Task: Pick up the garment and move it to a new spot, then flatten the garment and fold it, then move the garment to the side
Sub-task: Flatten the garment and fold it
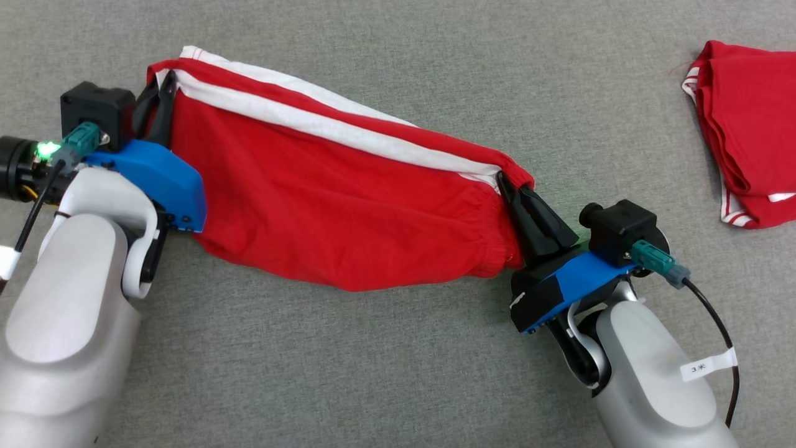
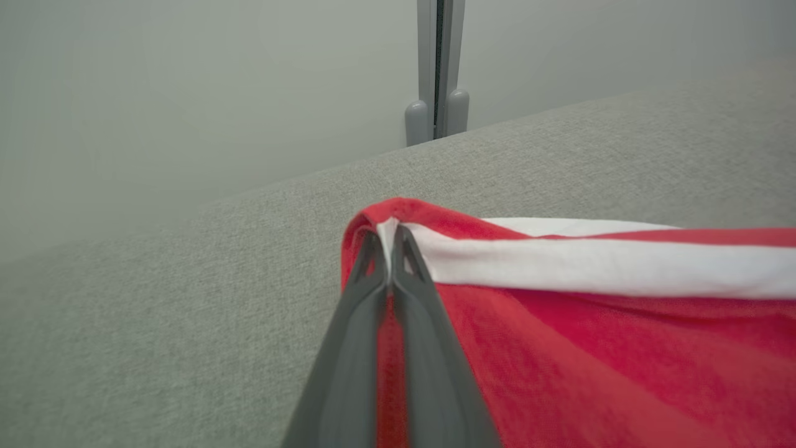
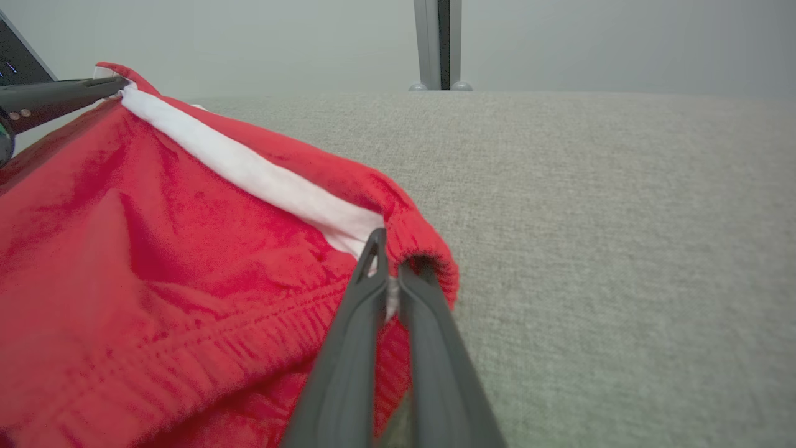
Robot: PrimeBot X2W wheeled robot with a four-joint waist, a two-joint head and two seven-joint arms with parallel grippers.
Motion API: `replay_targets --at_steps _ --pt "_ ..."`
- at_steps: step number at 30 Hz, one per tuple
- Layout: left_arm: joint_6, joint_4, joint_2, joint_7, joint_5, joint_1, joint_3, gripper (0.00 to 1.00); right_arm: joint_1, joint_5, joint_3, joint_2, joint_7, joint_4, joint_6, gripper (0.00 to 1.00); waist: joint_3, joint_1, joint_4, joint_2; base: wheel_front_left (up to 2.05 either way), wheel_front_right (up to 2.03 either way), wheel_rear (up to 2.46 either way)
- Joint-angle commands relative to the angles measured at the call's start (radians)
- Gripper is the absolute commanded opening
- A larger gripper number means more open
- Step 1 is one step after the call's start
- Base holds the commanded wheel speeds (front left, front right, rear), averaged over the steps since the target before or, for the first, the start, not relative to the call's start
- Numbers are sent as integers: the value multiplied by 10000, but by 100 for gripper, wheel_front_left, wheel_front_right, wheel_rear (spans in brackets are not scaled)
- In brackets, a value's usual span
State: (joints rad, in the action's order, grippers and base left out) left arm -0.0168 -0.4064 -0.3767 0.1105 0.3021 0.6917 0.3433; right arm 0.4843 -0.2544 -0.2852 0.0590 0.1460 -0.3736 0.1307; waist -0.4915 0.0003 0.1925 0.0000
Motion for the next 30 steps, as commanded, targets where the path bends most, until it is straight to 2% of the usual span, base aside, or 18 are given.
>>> replay_targets --at_steps 1,2,3,9,16,24,30 --pt "-8 -264 32 -142 -94 321 87 0 234 107 16 -52 183 -145 1 9 -5 -3 44 0 0 0 0" --pt "-42 -479 115 -382 -145 512 128 80 309 173 130 -64 337 -240 1 47 3 -3 75 0 0 0 0" --pt "-33 -584 171 -494 -113 557 111 100 316 241 172 -73 399 -284 1 100 18 -3 80 0 0 0 0" --pt "17 -904 237 -987 76 228 60 100 -18 88 327 -74 633 -280 1 100 259 -3 44 0 0 0 0" --pt "90 -600 187 -1252 484 -785 -109 100 -838 331 586 -80 617 245 1 100 829 -3 -90 0 0 0 0" --pt "331 -391 117 -320 935 -1739 -162 100 -2049 907 935 -80 5 1452 1 100 1541 -3 38 0 0 0 0" --pt "510 -610 -19 429 1218 -1928 -291 100 -2480 952 1048 -82 -390 2233 1 100 1634 -3 362 0 0 0 0"
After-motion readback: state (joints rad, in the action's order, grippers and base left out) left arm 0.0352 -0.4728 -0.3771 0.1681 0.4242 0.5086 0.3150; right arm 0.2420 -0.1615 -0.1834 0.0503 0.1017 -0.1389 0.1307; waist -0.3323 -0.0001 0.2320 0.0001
